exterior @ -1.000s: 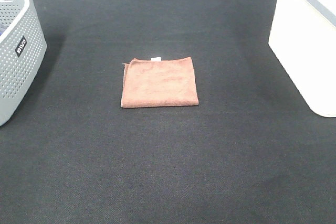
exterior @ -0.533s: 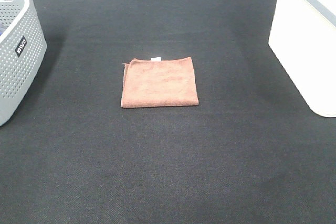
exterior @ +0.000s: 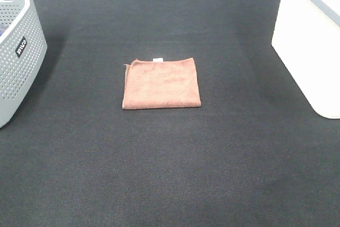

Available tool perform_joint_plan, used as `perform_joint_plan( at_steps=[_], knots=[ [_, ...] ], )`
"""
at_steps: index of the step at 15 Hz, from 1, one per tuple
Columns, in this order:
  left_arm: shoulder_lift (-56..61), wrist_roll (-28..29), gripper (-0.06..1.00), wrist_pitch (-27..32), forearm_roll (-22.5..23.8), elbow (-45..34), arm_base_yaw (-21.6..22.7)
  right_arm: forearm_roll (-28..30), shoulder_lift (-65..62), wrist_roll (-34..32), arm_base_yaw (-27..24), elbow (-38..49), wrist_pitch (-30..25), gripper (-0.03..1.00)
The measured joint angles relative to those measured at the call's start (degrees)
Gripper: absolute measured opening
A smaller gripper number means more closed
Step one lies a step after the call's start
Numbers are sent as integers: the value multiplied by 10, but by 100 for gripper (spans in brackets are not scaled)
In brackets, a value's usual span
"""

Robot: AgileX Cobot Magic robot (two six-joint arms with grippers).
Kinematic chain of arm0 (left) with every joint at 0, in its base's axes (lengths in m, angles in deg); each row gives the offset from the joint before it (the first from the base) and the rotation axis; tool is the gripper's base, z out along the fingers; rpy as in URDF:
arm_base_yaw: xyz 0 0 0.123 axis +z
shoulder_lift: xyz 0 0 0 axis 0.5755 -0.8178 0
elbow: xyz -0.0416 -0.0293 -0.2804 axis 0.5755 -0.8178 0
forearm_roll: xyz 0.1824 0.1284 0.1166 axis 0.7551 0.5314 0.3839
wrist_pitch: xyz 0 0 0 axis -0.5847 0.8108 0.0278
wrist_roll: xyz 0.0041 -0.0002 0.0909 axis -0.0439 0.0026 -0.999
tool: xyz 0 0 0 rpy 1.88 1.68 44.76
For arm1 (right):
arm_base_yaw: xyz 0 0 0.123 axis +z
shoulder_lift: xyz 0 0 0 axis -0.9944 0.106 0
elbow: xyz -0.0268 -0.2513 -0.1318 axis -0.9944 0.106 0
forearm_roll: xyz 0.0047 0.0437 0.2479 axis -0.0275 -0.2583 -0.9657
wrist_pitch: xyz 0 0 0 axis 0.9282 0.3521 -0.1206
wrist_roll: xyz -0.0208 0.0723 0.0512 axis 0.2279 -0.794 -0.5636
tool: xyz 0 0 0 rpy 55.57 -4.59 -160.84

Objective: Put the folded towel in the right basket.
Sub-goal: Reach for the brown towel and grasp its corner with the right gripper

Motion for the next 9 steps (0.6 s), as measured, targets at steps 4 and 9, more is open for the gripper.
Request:
perform_joint_plan(
  at_steps=[4, 9],
  knots=[
    [0, 0, 87, 0, 0, 0, 0, 0, 0, 0, 0, 0, 0, 76],
    [0, 0, 87, 0, 0, 0, 0, 0, 0, 0, 0, 0, 0, 76]
  ],
)
